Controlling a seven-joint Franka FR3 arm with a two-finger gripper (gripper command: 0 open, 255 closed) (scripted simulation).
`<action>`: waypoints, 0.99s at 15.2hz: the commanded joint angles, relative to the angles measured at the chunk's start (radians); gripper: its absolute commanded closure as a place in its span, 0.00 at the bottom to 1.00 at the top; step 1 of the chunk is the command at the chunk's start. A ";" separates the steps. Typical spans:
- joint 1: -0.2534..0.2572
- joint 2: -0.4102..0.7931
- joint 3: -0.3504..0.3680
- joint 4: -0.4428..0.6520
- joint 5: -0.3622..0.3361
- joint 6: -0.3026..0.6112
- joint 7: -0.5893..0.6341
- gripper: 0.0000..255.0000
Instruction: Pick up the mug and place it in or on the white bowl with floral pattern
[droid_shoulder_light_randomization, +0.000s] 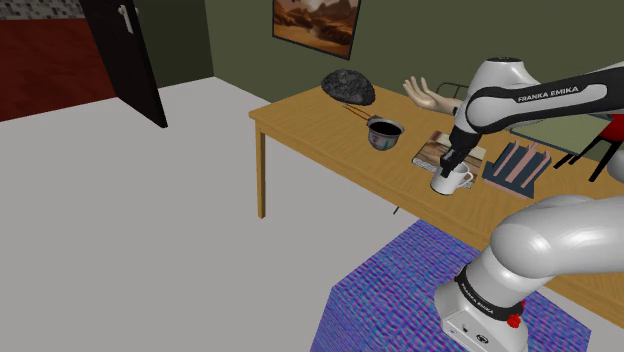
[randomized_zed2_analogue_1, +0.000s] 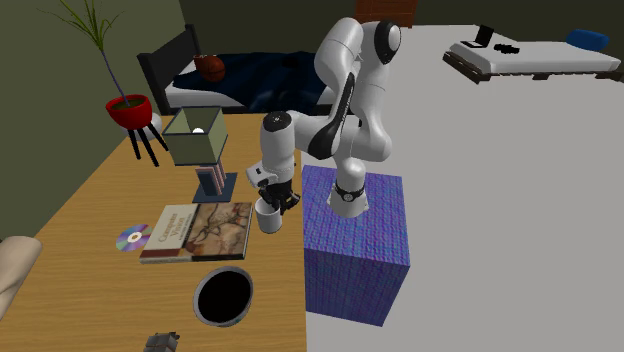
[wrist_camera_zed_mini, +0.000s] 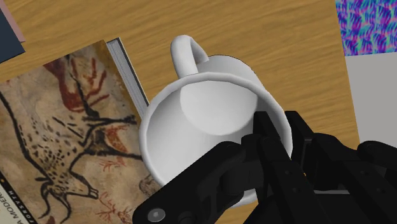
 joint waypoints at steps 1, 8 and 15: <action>0.000 0.000 0.000 0.000 0.000 0.000 0.000 1.00; 0.003 -0.037 0.018 0.034 0.017 -0.070 -0.007 1.00; 0.010 -0.084 0.047 0.101 0.045 -0.183 -0.019 1.00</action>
